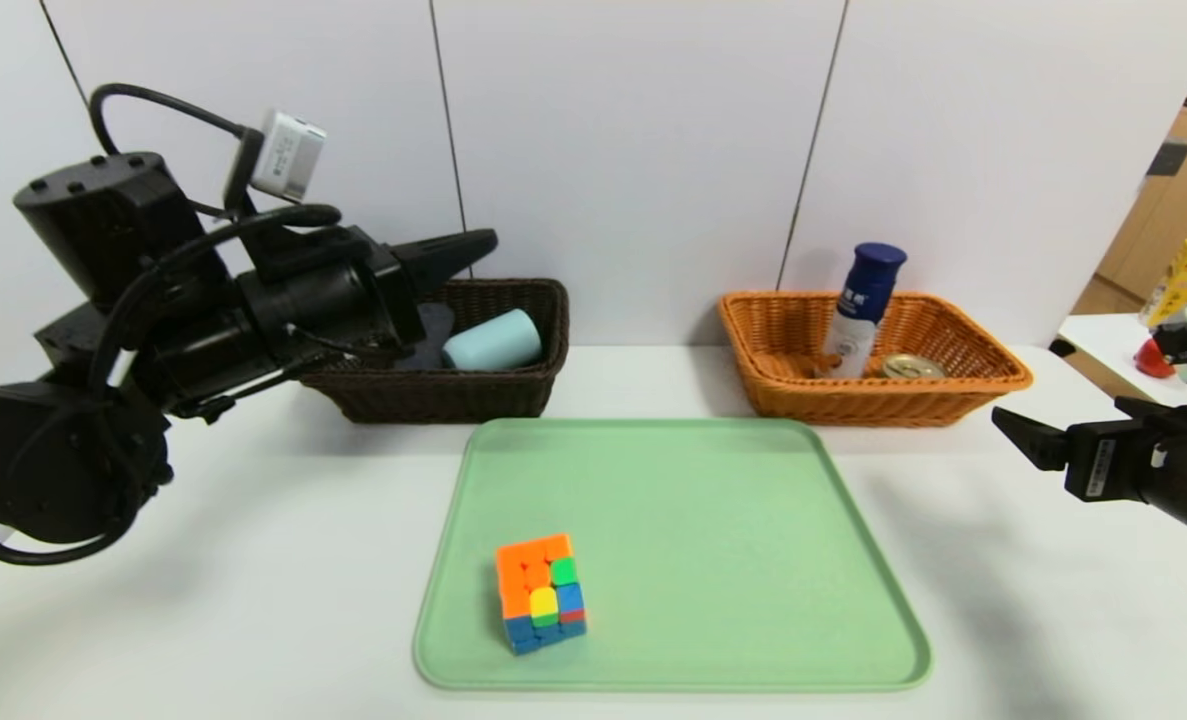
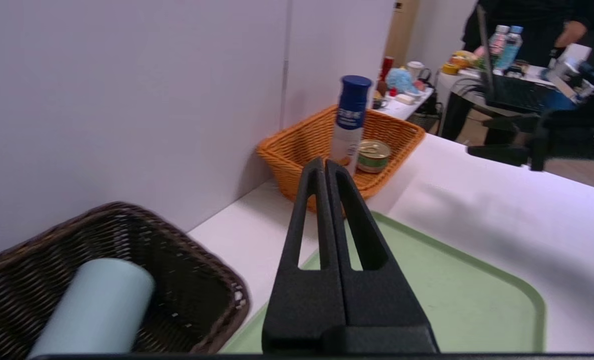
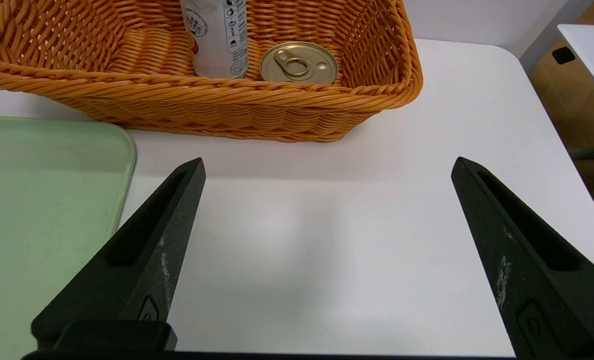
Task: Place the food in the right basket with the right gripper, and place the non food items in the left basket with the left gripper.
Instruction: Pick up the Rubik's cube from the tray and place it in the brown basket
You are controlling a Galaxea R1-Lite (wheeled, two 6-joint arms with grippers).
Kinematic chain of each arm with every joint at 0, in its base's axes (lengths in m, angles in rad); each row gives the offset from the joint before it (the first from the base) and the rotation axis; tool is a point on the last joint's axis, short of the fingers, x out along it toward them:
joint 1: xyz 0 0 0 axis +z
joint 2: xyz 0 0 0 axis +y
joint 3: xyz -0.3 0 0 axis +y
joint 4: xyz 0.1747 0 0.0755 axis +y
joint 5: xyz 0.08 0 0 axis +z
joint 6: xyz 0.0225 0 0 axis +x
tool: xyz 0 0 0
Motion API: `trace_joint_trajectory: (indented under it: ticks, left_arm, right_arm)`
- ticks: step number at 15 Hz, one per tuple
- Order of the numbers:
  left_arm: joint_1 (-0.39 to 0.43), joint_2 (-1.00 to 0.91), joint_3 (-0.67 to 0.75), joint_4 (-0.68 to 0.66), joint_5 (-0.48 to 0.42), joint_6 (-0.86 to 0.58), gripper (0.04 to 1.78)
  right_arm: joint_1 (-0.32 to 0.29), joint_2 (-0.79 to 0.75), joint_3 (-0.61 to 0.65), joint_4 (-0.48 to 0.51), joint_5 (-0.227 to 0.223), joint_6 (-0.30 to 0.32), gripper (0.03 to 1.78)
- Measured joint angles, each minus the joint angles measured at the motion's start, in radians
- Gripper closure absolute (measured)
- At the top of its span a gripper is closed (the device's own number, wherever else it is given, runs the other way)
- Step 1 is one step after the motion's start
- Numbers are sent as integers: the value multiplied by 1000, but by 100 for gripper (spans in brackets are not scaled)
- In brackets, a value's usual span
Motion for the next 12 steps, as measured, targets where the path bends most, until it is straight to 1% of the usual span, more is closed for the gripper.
trace_joint_trajectory:
  ticks: [1,5,7,9,11,12]
  left_arm:
    - [23,-13,-19,59,4,-1,178]
    - [39,-43,3,78,5,5,178]
    - [40,-60,43,79,5,5,140]
    - [39,-74,71,70,7,6,111]
    - [39,-87,94,69,6,9,88]
    - [38,-94,113,68,3,9,80]
  right_arm:
    - [0,0,0,0,1,0,11]
    - [0,-5,5,0,0,1,11]
    - [0,-8,7,0,0,1,11]
    - [0,-9,9,0,-1,0,11]
    - [0,-10,10,0,0,0,11]
    - [0,-10,11,0,0,0,11]
